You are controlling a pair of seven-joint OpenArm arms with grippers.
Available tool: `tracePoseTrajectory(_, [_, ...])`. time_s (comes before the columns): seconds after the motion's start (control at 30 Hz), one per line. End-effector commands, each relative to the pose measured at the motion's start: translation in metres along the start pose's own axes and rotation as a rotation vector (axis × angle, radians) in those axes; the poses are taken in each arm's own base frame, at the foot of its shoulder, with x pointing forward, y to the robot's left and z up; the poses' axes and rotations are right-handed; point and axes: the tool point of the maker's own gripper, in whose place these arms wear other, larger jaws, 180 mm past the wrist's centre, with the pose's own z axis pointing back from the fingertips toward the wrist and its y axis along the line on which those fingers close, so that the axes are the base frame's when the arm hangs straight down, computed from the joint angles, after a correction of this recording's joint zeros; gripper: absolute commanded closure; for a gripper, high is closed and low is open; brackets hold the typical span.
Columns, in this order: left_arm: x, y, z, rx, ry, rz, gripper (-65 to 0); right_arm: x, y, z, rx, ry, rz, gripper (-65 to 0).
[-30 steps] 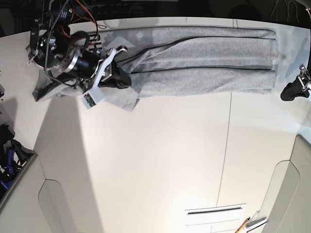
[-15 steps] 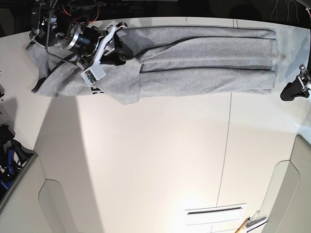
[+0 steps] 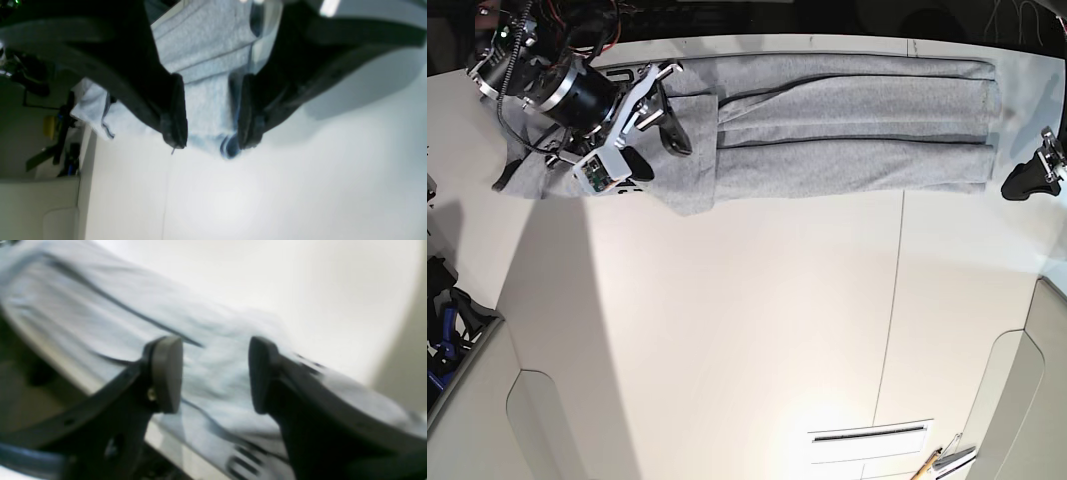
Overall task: Fold the T-shirt properly
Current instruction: 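Grasp the sleeve end with the right gripper and tuck it inward, then grasp the hem end of the folded strip with the left gripper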
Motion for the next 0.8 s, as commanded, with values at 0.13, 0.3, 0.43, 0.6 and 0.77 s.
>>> tracePoseTrajectory(0.13, [0.0, 0.007, 0.017, 0.023, -0.01, -0.008, -28.6, -0.008, -0.037, 0.005, -0.132, 0.0, -0.047, -31.4])
tracePoseTrajectory(0.3, [-0.002, 0.021, 0.039, 0.056, -0.065, 0.03, -28.6, -0.034, -0.073, 0.007, -0.212, 0.045, -0.134, -31.5])
tracePoseTrajectory(0.43, [-0.017, 0.031, 0.046, 0.071, -0.083, 0.075, -28.6, -0.049, -0.094, 0.002, -0.218, 0.058, -0.217, -31.4])
tracePoseTrajectory(0.6, [-0.056, 0.047, 0.026, 0.115, -0.077, 0.131, -28.6, -0.051, -0.099, -0.008, -0.187, 0.042, -0.275, -31.4])
tracePoseTrajectory(0.77, [-0.08, 0.041, 0.007, 0.081, -0.067, 0.184, -28.6, -0.05, -0.096, -0.009, -0.172, 0.037, -0.286, -31.4])
